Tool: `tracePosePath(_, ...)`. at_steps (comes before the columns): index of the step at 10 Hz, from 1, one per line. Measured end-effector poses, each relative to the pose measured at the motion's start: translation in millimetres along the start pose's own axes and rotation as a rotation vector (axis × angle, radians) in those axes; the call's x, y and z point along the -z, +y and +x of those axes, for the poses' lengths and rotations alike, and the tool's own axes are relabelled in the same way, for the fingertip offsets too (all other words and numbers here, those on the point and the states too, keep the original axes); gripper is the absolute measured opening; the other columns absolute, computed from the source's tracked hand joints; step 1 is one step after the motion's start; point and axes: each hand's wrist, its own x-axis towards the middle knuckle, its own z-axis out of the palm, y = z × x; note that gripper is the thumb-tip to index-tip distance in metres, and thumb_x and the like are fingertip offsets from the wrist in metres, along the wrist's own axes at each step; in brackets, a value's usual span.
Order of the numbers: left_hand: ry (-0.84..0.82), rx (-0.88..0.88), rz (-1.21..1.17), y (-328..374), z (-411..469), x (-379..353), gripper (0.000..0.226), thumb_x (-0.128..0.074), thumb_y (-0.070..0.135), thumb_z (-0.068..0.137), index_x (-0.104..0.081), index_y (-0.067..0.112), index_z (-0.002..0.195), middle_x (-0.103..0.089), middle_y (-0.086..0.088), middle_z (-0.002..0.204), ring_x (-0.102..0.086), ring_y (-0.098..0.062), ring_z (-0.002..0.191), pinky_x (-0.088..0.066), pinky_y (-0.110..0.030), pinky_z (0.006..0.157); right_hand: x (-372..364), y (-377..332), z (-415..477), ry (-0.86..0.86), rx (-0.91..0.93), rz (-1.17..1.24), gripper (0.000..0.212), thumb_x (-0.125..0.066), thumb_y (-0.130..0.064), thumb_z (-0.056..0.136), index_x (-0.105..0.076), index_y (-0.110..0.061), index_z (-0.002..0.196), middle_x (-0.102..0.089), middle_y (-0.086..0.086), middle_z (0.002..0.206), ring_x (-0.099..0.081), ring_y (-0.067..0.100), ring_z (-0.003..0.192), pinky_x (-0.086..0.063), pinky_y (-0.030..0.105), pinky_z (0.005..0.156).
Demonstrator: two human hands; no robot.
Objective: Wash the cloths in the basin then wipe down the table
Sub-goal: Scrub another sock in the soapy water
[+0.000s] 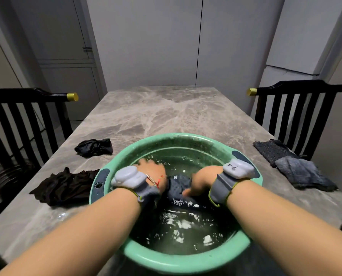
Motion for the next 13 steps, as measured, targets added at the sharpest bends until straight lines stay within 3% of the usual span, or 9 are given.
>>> tracePosePath(1,-0.011,-0.231,0.082,16,-1,-13,0.042,-0.045,0.022,0.095,-0.046,0.016,0.136,-0.036,-0.009,0.144,-0.029,-0.029,0.135,-0.033,-0.045,0.104,-9,-1,9,-0.048,0.008,-0.025,0.051,-0.047,-0.04,0.096,-0.052,-0.003,0.13,-0.052,0.015,0.135,-0.049,0.029,0.124,-0.037,0.029,0.099)
tracePosePath(3,-0.157,-0.164,-0.285,22,5,-20,0.049,-0.054,0.012,0.09,-0.042,0.007,0.136,-0.043,-0.01,0.141,-0.043,-0.027,0.13,-0.039,-0.03,0.101,-18,1,14,0.153,-0.082,0.233,0.039,-0.045,-0.025,0.096,-0.054,-0.006,0.129,-0.054,0.012,0.134,-0.05,0.029,0.125,-0.04,0.033,0.1)
tracePosePath(5,-0.092,0.128,-1.075,11,12,15,0.046,-0.022,0.022,0.103,-0.053,-0.005,0.124,-0.051,-0.024,0.135,-0.049,-0.032,0.124,-0.036,-0.031,0.1,9,-7,11,0.358,0.134,1.028,0.03,-0.056,-0.021,0.092,-0.06,-0.005,0.118,-0.062,0.015,0.12,-0.059,0.023,0.104,-0.045,0.032,0.092)
tracePosePath(6,-0.036,0.269,-1.676,1,18,25,0.049,-0.031,0.029,0.1,-0.053,-0.005,0.127,-0.052,-0.018,0.134,-0.049,-0.028,0.125,-0.036,-0.029,0.106,24,-18,1,0.618,0.329,1.338,0.017,-0.065,-0.015,0.085,-0.052,-0.018,0.074,-0.057,0.003,0.073,-0.052,0.012,0.07,-0.043,0.027,0.068)
tracePosePath(7,-0.047,0.189,-1.861,-7,18,21,0.036,-0.036,0.038,0.093,-0.06,0.012,0.099,-0.074,-0.001,0.091,-0.068,-0.008,0.087,-0.052,-0.019,0.088,20,-45,-15,0.937,0.486,1.063,0.031,-0.063,-0.028,0.084,-0.039,-0.022,0.066,-0.041,-0.007,0.06,-0.041,0.009,0.057,-0.037,0.024,0.059)
tracePosePath(8,-0.109,0.073,-1.918,-4,10,21,0.041,-0.012,0.013,0.105,-0.041,0.02,0.076,-0.057,0.005,0.066,-0.056,0.01,0.039,-0.047,-0.005,0.045,11,-58,-22,1.138,0.498,0.729,0.035,-0.04,-0.052,0.077,-0.048,-0.018,0.077,-0.055,0.004,0.073,-0.054,0.031,0.073,-0.041,0.034,0.063)
tracePosePath(9,0.001,0.019,-1.789,-1,-1,34,0.035,-0.02,0.008,0.103,-0.048,0.012,0.082,-0.049,-0.006,0.077,-0.061,-0.003,0.056,-0.051,-0.013,0.061,12,-51,-17,1.208,0.453,0.657,0.051,-0.032,-0.049,0.081,-0.055,-0.005,0.089,-0.064,0.02,0.087,-0.059,0.041,0.077,-0.043,0.038,0.061)
tracePosePath(10,-0.077,0.035,-1.487,-4,29,13,0.043,-0.023,0.03,0.104,-0.053,0.005,0.121,-0.06,-0.017,0.114,-0.06,-0.029,0.105,-0.046,-0.037,0.099,16,-36,-10,1.167,0.399,0.64,0.034,-0.043,-0.03,0.094,-0.052,0.001,0.101,-0.063,0.028,0.095,-0.058,0.047,0.086,-0.041,0.042,0.066)
tracePosePath(13,0.059,0.082,-0.734,-9,14,11,0.043,-0.041,0.034,0.097,-0.063,0.0,0.11,-0.063,-0.02,0.119,-0.058,-0.03,0.112,-0.043,-0.03,0.09,6,4,11,0.596,-0.054,0.242,0.032,-0.047,-0.031,0.096,-0.053,-0.007,0.116,-0.061,0.019,0.118,-0.059,0.036,0.107,-0.046,0.035,0.078)
